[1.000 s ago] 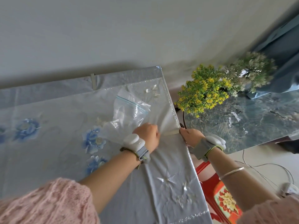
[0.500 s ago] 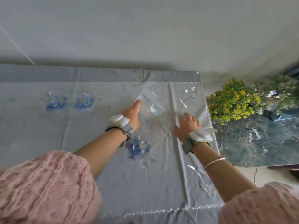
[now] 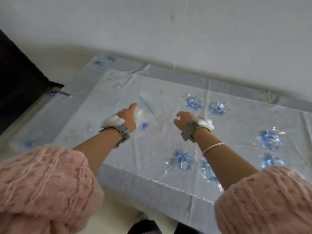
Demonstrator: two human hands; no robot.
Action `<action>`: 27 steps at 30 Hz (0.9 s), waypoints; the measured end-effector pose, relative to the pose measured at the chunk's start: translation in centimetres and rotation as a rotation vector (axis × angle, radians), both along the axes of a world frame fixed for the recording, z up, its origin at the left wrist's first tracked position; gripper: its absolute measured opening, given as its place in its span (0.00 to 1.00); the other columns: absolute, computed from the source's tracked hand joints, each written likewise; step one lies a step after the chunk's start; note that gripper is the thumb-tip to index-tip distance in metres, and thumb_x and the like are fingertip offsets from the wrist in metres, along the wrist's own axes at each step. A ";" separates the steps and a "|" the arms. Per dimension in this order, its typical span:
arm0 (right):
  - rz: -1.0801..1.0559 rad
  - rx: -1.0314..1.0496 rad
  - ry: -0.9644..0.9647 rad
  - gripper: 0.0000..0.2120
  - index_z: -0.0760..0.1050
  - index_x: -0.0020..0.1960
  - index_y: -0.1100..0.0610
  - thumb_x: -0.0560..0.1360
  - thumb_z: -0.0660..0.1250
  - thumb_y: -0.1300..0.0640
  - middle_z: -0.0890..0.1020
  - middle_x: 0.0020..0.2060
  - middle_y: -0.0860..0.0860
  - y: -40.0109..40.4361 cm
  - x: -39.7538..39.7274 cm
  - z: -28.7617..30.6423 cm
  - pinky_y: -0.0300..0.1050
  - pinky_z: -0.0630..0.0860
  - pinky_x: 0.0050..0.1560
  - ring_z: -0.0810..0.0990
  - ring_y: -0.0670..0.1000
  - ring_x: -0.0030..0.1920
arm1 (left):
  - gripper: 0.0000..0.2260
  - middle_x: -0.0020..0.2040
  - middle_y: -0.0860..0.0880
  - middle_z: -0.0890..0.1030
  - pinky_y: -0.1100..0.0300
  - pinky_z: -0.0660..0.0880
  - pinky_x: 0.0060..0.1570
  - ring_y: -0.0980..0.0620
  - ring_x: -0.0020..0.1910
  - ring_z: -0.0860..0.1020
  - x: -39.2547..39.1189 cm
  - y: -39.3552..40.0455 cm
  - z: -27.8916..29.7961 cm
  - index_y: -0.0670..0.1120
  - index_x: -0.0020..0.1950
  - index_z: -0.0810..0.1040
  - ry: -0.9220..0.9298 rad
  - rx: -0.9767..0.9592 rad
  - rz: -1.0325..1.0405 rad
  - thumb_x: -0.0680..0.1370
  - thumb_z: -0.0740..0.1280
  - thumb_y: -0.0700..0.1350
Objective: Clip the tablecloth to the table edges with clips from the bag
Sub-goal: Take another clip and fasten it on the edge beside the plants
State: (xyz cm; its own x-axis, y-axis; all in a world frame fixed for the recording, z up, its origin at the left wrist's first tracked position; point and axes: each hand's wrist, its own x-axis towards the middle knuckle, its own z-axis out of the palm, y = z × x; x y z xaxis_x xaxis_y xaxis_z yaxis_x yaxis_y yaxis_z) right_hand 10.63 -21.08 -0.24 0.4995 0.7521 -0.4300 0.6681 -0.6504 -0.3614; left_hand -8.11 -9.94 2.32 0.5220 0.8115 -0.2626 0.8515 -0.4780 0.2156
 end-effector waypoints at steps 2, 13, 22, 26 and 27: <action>0.074 0.002 0.008 0.19 0.71 0.60 0.54 0.71 0.58 0.49 0.76 0.61 0.59 3.3 -3.2 0.3 0.55 0.71 0.61 0.75 0.62 0.58 | 0.31 0.61 0.36 0.74 0.47 0.74 0.53 0.36 0.56 0.75 -2.4 2.0 0.4 0.48 0.73 0.52 -0.002 -0.010 0.040 0.74 0.63 0.43; 0.261 0.006 -0.012 0.23 0.63 0.67 0.57 0.74 0.58 0.52 0.68 0.67 0.60 19.2 -13.2 -1.5 0.58 0.68 0.66 0.68 0.62 0.65 | 0.29 0.62 0.36 0.74 0.48 0.74 0.53 0.36 0.57 0.75 -11.2 16.5 -1.7 0.47 0.73 0.53 -0.089 -0.031 0.241 0.75 0.61 0.41; 0.288 0.055 0.063 0.20 0.65 0.64 0.58 0.73 0.58 0.54 0.69 0.65 0.58 31.7 -20.9 -3.6 0.54 0.68 0.62 0.68 0.61 0.63 | 0.27 0.63 0.37 0.74 0.51 0.73 0.52 0.36 0.57 0.74 -17.5 29.8 -1.8 0.43 0.69 0.58 -0.294 -0.090 0.576 0.72 0.63 0.40; 0.289 0.143 0.025 0.20 0.66 0.63 0.57 0.74 0.59 0.51 0.67 0.67 0.57 36.5 -24.5 -4.4 0.54 0.62 0.66 0.64 0.60 0.67 | 0.27 0.63 0.37 0.73 0.51 0.71 0.51 0.36 0.58 0.74 -21.2 35.5 -3.6 0.42 0.69 0.58 -0.290 -0.127 0.593 0.73 0.64 0.41; 0.278 0.168 0.010 0.20 0.65 0.63 0.57 0.74 0.58 0.50 0.66 0.68 0.57 37.8 -25.2 -4.3 0.55 0.60 0.68 0.62 0.59 0.69 | 0.27 0.64 0.36 0.72 0.49 0.71 0.55 0.36 0.60 0.73 -22.0 36.9 -4.2 0.41 0.69 0.57 -0.260 -0.150 0.584 0.73 0.65 0.41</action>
State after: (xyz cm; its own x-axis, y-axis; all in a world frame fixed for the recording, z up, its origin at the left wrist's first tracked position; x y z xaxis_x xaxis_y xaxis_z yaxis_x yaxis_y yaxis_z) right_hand -14.59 16.70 -4.55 0.2613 0.9200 -0.2923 0.8077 -0.3741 -0.4557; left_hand -30.11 26.99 -1.87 0.0688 0.9449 -0.3200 0.8730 0.0982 0.4778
